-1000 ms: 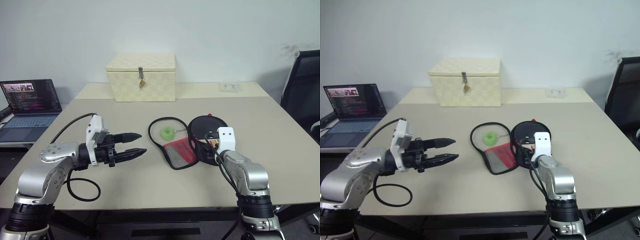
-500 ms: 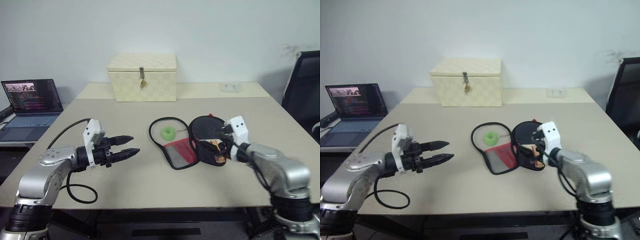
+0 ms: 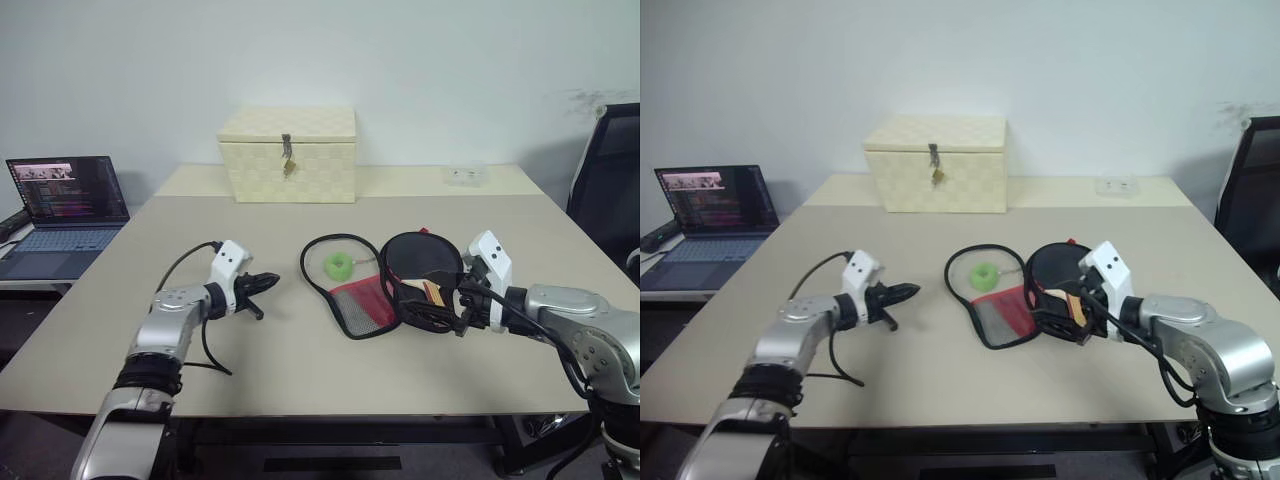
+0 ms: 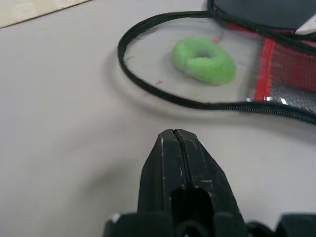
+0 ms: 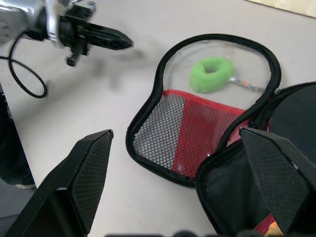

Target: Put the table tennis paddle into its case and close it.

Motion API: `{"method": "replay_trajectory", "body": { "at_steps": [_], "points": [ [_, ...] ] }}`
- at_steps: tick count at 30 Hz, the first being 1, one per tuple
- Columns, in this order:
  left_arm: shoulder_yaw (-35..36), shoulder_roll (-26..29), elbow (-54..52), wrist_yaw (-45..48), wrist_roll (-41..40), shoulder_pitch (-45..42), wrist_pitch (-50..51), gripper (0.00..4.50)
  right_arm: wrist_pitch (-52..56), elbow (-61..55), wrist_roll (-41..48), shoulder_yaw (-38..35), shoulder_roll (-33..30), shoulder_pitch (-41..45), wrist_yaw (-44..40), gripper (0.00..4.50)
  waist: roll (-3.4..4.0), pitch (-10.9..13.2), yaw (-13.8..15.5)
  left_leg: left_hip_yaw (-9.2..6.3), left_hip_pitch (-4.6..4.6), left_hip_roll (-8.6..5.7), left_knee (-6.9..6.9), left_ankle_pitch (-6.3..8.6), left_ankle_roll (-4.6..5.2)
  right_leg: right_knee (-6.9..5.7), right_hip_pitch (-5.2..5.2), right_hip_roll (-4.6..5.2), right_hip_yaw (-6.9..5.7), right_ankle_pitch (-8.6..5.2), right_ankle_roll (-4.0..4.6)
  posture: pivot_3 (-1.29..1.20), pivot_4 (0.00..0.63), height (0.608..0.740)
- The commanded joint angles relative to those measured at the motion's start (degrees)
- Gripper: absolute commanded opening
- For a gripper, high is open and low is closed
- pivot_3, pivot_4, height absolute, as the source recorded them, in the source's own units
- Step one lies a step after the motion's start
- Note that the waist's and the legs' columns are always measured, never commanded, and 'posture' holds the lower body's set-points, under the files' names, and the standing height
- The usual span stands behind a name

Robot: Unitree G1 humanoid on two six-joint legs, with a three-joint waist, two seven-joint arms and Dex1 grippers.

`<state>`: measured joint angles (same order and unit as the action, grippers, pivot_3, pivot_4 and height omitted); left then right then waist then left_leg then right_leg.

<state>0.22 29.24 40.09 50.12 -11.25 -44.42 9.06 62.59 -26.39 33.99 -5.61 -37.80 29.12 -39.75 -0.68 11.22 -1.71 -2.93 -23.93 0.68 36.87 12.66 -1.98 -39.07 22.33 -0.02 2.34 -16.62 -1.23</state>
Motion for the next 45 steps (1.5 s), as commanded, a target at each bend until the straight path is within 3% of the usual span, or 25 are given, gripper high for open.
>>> {"method": "replay_trajectory", "body": {
  "at_steps": [1,10,23,28,34,38,45],
  "points": [
    [-0.4,-2.3,5.4,0.3,1.3,-4.2,-2.6,0.01,-1.9,-1.7,0.2,-0.1,-1.1,-0.5,0.2,4.50,-0.01,0.0,0.0,0.00,0.00,-0.01,0.01,0.00,0.00,0.00,0.00,0.00,0.00,0.00,-0.01,0.00,0.150,0.740],
    [-1.7,-8.2,12.4,3.4,3.0,-9.6,-4.4,0.01,-3.2,-1.2,-0.3,-0.6,-2.7,-1.9,1.0,4.50,-0.03,0.0,0.0,0.00,-0.01,-0.07,0.01,0.00,0.00,-0.01,0.00,-0.02,0.00,0.01,-0.01,0.00,0.150,0.740],
    [-1.2,-16.8,14.0,7.4,2.0,-22.4,-7.4,0.01,-5.1,0.4,-0.3,-5.6,-8.3,-4.6,0.3,4.50,-0.10,0.1,-0.2,0.01,-0.04,-0.18,0.02,0.00,0.00,0.02,0.00,-0.03,0.01,0.01,-0.04,0.00,0.150,0.740],
    [-0.5,-14.7,13.5,7.3,2.1,-21.8,-6.8,0.01,-3.8,-1.5,2.0,-7.5,-8.4,-6.1,0.2,4.50,-0.09,0.1,-0.4,0.06,0.03,-0.17,0.00,0.00,0.00,-0.01,0.01,-0.20,0.08,0.01,-0.03,0.00,0.150,0.740],
    [-3.3,-5.7,5.1,13.5,3.9,-13.1,0.0,0.01,0.3,-5.2,11.7,-10.9,-7.4,-6.8,-0.8,4.50,-0.08,0.1,-0.7,0.04,0.06,-0.02,-0.01,0.00,-0.01,-0.02,0.01,-0.27,0.12,0.01,-0.01,0.00,0.150,0.740],
    [-3.9,-1.4,2.1,12.5,5.3,-8.5,4.0,0.01,0.1,-5.9,13.4,-9.9,-7.6,-6.4,0.0,4.50,-0.09,0.1,-0.2,-0.04,0.02,0.05,0.06,-0.01,-0.01,-0.03,0.00,-0.20,0.05,0.01,-0.01,0.00,0.150,0.740],
    [-5.6,-1.4,1.0,9.1,7.8,-3.9,6.2,0.01,-4.1,-4.2,9.8,-4.2,-7.6,-4.6,0.1,4.50,-0.11,0.0,0.2,-0.04,0.01,-0.01,0.08,-0.01,-0.01,-0.01,-0.05,0.00,0.01,0.01,-0.05,0.00,0.150,0.740]
  ]
}}
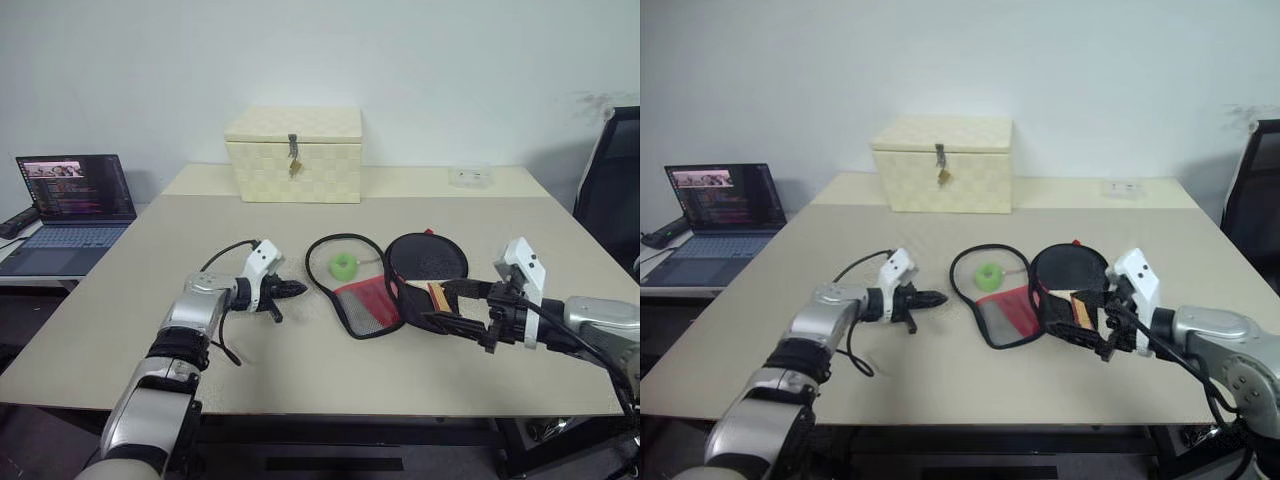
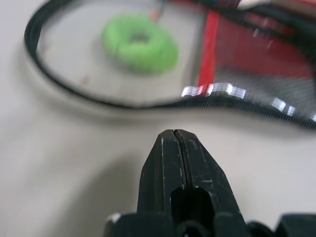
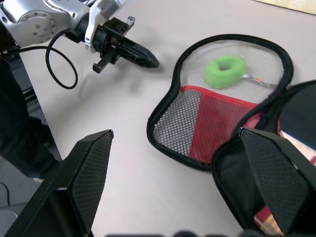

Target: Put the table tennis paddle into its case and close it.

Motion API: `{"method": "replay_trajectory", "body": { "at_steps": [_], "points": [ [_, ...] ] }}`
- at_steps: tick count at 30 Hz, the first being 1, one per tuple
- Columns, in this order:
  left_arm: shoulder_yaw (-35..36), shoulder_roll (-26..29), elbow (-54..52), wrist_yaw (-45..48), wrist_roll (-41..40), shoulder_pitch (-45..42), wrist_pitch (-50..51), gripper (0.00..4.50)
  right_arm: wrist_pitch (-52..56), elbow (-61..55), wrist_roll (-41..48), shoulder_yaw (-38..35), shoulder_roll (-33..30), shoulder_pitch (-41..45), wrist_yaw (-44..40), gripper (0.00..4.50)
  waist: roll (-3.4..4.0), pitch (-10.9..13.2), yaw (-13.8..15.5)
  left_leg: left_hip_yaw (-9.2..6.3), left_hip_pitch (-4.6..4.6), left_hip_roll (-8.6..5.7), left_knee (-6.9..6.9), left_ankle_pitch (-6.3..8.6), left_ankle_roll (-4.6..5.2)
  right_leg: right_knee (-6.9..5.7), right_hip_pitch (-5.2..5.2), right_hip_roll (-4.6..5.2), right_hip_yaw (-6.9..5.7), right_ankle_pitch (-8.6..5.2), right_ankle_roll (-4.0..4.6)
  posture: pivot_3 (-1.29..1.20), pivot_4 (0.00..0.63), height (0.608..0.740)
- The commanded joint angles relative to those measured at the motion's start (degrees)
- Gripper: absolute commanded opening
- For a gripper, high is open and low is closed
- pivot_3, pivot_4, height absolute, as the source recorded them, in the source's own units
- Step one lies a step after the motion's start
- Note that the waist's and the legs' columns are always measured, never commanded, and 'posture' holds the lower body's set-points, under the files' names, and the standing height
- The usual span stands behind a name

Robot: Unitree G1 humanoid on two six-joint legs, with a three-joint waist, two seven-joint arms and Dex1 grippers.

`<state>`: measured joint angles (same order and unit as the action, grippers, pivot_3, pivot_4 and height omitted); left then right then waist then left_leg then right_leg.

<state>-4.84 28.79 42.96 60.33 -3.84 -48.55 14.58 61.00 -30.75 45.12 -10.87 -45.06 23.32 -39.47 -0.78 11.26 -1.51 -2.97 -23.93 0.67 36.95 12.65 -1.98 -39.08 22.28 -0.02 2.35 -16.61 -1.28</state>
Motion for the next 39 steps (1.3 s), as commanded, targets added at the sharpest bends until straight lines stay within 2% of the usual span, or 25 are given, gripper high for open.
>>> {"method": "replay_trajectory", "body": {
  "at_steps": [1,21,32,39],
  "points": [
    [-0.9,-1.4,-1.5,-1.6,0.7,0.2,0.7,0.01,-3.0,0.5,-1.6,1.7,-0.3,1.6,-0.3,4.50,0.00,0.0,0.0,-0.02,-0.01,0.00,0.00,0.00,0.00,0.00,0.00,0.00,-0.01,0.00,0.00,0.00,0.150,0.740],
    [-0.7,-15.0,20.2,-11.5,4.0,-11.6,-12.6,0.01,-4.4,1.5,-3.5,2.8,-0.2,1.7,0.4,4.50,-0.05,0.0,0.7,-0.04,-0.02,-0.12,0.04,-0.01,0.01,-0.01,-0.04,0.04,-0.06,0.02,-0.04,0.00,0.150,0.740],
    [2.3,-23.8,24.9,-12.2,2.6,-25.6,-16.6,0.01,-4.2,1.6,-3.4,-1.5,-3.3,-0.2,1.1,4.50,-0.08,0.0,0.9,0.02,-0.13,-0.26,0.02,0.00,0.01,0.06,0.04,0.02,-0.02,0.03,-0.07,0.00,0.150,0.740],
    [3.1,-27.4,28.0,-13.8,3.3,-29.3,-18.4,0.01,-3.6,0.3,-3.0,-2.5,-3.4,-1.3,2.5,4.50,-0.08,0.0,-0.1,0.05,-0.07,-0.32,0.01,0.00,0.01,0.01,0.04,-0.04,0.02,0.02,-0.07,0.00,0.150,0.740]
  ]
}}
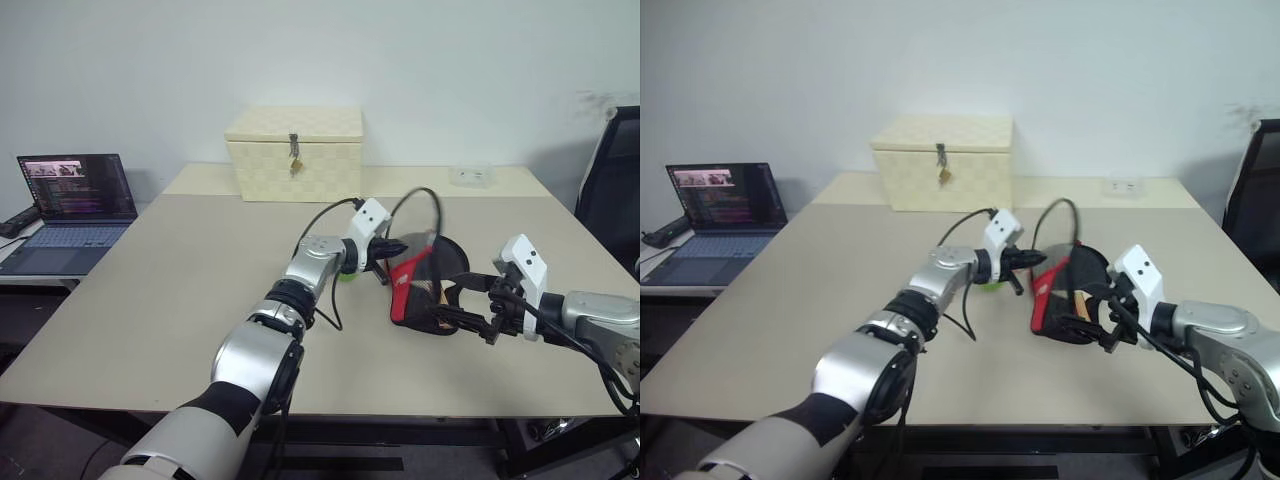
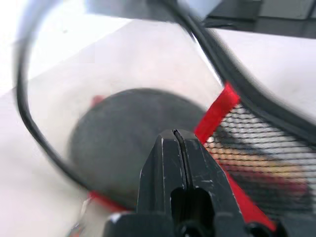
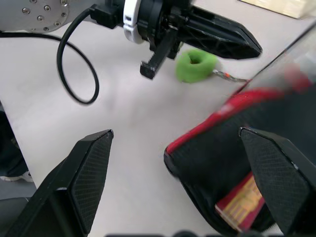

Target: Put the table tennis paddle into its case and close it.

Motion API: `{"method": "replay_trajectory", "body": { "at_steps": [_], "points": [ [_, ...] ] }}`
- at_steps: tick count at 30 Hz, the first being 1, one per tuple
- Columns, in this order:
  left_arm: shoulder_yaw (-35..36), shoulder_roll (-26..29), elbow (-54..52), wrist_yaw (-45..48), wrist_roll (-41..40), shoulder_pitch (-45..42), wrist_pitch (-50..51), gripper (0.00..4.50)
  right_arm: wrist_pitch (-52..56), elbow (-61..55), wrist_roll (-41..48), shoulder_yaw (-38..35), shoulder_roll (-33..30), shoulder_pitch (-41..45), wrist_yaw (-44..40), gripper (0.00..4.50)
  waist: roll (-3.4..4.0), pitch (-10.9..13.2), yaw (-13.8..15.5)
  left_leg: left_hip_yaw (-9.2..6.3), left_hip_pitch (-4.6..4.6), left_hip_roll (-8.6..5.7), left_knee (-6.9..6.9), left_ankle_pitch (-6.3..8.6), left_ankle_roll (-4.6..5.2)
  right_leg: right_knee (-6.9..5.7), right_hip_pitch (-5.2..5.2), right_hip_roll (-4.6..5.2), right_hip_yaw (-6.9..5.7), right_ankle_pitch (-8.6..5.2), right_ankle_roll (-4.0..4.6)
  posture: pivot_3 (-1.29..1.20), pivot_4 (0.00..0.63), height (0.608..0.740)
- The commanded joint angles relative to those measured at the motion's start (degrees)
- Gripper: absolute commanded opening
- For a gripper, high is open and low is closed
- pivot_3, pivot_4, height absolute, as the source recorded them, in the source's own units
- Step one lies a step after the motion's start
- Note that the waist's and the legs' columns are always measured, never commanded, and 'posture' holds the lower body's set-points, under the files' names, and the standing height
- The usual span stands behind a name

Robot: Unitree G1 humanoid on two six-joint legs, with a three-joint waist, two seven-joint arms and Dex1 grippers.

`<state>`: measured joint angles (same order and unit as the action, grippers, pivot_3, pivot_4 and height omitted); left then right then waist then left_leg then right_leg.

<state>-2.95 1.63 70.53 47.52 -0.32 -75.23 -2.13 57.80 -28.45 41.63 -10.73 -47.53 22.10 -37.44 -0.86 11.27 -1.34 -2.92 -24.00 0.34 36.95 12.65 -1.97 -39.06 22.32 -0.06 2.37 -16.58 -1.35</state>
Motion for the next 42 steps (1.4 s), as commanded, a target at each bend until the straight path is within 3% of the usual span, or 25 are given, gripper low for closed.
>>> {"method": "replay_trajectory", "body": {
  "at_steps": [1,7,11,15,20,29,42],
  "points": [
    [1.4,-0.1,0.5,-1.1,-0.3,-2.6,-1.9,0.01,-0.5,-2.0,0.4,-2.7,-0.9,-0.2,0.8,4.50,0.00,0.0,-0.4,0.00,0.00,0.00,0.00,0.00,0.00,0.00,0.00,0.00,0.00,0.00,0.00,0.00,0.150,0.740],
    [3.1,2.7,-0.8,0.3,-1.2,-0.1,-2.8,0.01,-1.5,2.7,-3.6,-0.4,0.9,1.7,4.9,4.50,0.00,0.0,-0.6,0.03,0.04,0.03,0.00,0.00,0.00,-0.03,0.00,-0.02,0.04,0.00,0.00,0.00,0.150,0.740],
    [6.1,5.9,-4.3,5.2,-4.9,3.2,-1.4,0.01,-1.9,10.5,-7.2,1.9,5.3,5.7,8.8,4.50,0.02,0.0,-0.7,0.09,0.12,0.14,-0.01,0.00,-0.01,-0.06,-0.01,-0.02,0.09,0.01,0.01,0.00,0.150,0.740],
    [8.9,12.1,-16.0,14.5,-10.6,11.5,4.7,0.01,-3.3,26.3,-13.6,3.0,12.6,13.0,16.9,4.50,0.06,0.0,-1.2,0.13,0.12,0.24,-0.02,-0.01,-0.02,-0.08,0.02,-0.02,0.13,0.01,0.03,0.00,0.150,0.740],
    [10.1,19.2,-33.9,14.9,-14.3,21.9,14.4,0.01,-9.1,43.7,-19.9,3.0,16.6,19.5,20.5,4.50,0.07,0.0,-1.0,0.10,0.08,0.35,-0.04,-0.02,-0.03,-0.15,0.09,0.04,0.13,0.00,0.05,0.00,0.150,0.740],
    [10.6,23.5,-52.1,10.3,-17.9,31.1,23.6,0.01,-9.4,54.2,-22.4,4.6,17.5,23.3,14.3,4.50,0.06,0.0,-0.2,0.05,0.07,0.27,0.03,-0.02,-0.02,-0.13,0.01,0.15,0.05,0.01,0.04,0.00,0.150,0.740],
    [10.2,24.5,-55.7,7.5,-19.2,32.6,25.5,0.01,-7.3,58.4,-25.0,7.6,17.6,22.9,6.7,4.50,0.02,-0.1,-0.5,0.10,0.17,0.32,0.02,-0.01,-0.02,-0.24,0.01,0.11,0.11,0.01,0.04,0.00,0.150,0.740]
  ]
}}
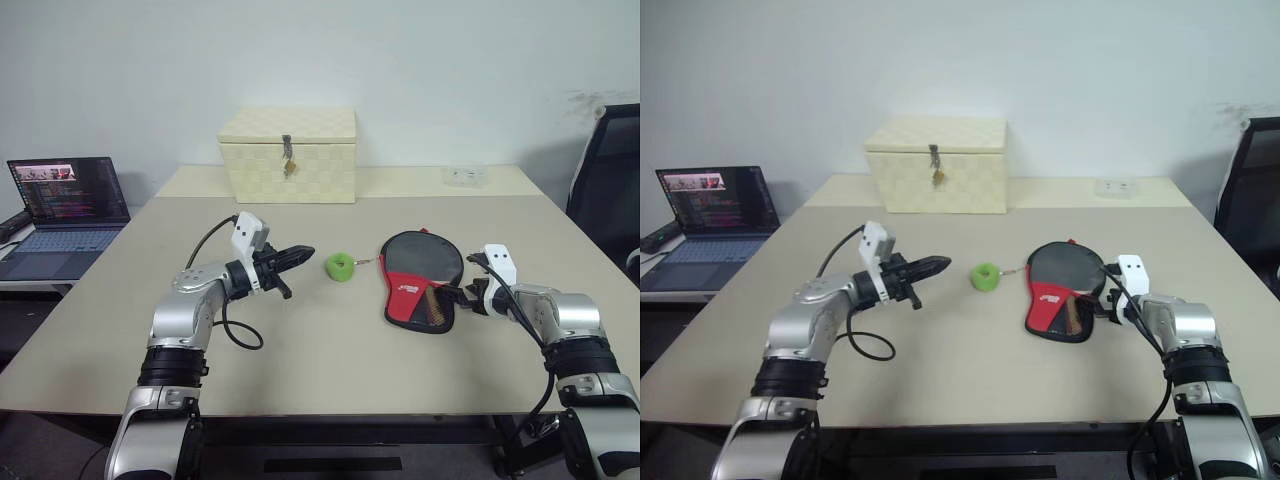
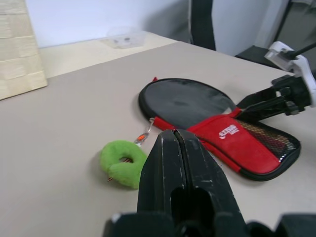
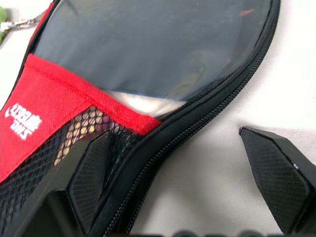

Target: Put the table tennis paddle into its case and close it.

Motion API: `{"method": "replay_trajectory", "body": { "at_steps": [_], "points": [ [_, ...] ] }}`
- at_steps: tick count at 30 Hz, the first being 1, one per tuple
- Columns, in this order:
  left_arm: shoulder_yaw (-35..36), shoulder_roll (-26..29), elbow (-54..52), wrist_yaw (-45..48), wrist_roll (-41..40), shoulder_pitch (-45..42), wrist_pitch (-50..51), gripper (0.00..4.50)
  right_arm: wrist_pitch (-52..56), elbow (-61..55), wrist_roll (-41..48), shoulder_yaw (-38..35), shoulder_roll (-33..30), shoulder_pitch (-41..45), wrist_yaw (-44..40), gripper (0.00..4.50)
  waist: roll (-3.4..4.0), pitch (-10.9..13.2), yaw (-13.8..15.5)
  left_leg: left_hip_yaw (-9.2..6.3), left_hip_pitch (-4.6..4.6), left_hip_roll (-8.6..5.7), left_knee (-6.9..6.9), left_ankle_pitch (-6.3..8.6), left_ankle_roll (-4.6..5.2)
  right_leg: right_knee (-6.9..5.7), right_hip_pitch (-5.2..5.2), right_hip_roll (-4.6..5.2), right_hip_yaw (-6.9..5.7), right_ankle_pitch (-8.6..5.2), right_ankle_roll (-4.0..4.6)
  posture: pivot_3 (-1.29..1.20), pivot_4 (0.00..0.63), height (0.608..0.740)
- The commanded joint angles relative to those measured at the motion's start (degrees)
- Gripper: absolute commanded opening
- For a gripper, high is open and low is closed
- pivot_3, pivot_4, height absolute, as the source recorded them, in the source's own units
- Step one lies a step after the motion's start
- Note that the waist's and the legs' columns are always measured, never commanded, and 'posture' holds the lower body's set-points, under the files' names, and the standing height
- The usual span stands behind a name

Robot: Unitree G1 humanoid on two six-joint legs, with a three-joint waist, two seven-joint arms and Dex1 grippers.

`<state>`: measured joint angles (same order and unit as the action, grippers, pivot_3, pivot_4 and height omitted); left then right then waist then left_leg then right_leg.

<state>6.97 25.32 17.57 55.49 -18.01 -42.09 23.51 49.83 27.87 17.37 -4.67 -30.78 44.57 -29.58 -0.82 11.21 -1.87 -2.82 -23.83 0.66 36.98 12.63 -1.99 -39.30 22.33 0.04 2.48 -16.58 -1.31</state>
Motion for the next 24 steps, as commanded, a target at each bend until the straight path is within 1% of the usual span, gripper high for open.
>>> {"method": "replay_trajectory", "body": {
  "at_steps": [1,5,6,8,13,16,18,20,24],
  "points": [
    [0.2,0.8,-2.6,-0.5,-1.4,-0.7,-0.2,0.01,0.2,3.1,-1.2,1.8,1.4,0.7,-1.3,4.50,-0.04,0.0,0.0,0.00,0.01,0.00,0.00,0.00,0.00,0.00,0.00,0.00,0.00,0.00,0.00,0.00,0.150,0.740],
    [-0.1,0.7,-2.1,-0.5,-1.3,-1.2,-0.6,0.01,-1.5,8.2,-2.5,2.4,3.9,2.9,-1.8,4.50,-0.43,-0.3,-0.6,0.04,0.12,0.03,0.00,0.00,0.00,-0.09,-0.05,-0.02,0.04,0.00,0.00,0.00,0.150,0.740],
    [-0.2,0.7,-2.1,-0.5,-1.3,-1.3,-0.6,0.00,-1.9,9.6,-2.8,2.3,4.5,3.6,-1.9,4.32,-0.50,-0.3,-0.8,0.05,0.16,0.03,0.00,0.00,0.00,-0.13,-0.05,-0.02,0.06,0.00,0.00,0.00,0.150,0.740],
    [-0.3,0.7,-2.1,-0.6,-1.2,-1.3,-0.7,0.00,-2.9,13.3,-3.4,1.9,5.7,5.2,-2.2,3.89,-0.56,-0.4,-1.3,0.05,0.31,0.03,0.00,0.00,0.00,-0.19,-0.14,-0.02,0.11,0.00,0.01,0.00,0.150,0.740],
    [-0.5,0.8,-2.7,-0.7,-1.3,-1.0,-0.7,0.00,-4.9,19.0,-4.3,1.9,7.3,7.8,-3.7,2.28,-0.57,-0.4,-1.9,0.07,0.61,0.03,-0.03,0.00,-0.01,-0.34,-0.29,-0.11,0.24,-0.01,0.02,0.00,0.150,0.740],
    [0.0,1.7,-3.9,-0.6,-1.8,0.1,0.1,0.00,-5.1,20.3,-4.1,2.1,9.0,8.9,-5.4,1.19,-0.57,-0.4,-2.3,0.09,0.72,0.04,-0.04,0.00,-0.01,-0.41,-0.33,-0.11,0.30,-0.01,0.02,0.00,0.150,0.740],
    [0.3,2.4,-4.7,-0.4,-2.1,1.0,0.8,0.00,-4.9,20.2,-3.9,2.2,10.2,9.3,-6.6,0.58,-0.57,-0.4,-2.9,0.09,0.83,0.05,-0.05,0.00,-0.01,-0.45,-0.40,-0.11,0.36,-0.01,0.03,0.00,0.150,0.740],
    [0.5,3.3,-5.8,-0.2,-2.8,2.3,1.7,0.00,-4.7,20.1,-3.5,2.0,11.4,9.9,-7.6,0.06,-0.57,-0.4,-3.3,0.11,0.91,0.06,-0.07,0.01,-0.01,-0.52,-0.40,-0.11,0.46,-0.02,0.04,0.00,0.150,0.740],
    [1.0,6.6,-11.0,2.8,-6.5,7.1,6.2,0.00,-3.2,17.0,-2.5,2.9,13.9,10.9,-10.5,0.02,-0.57,-0.4,-3.9,0.28,0.96,0.11,-0.15,0.02,-0.01,-0.61,-0.27,-0.22,0.73,-0.05,0.09,0.00,0.150,0.740]
  ]
}}
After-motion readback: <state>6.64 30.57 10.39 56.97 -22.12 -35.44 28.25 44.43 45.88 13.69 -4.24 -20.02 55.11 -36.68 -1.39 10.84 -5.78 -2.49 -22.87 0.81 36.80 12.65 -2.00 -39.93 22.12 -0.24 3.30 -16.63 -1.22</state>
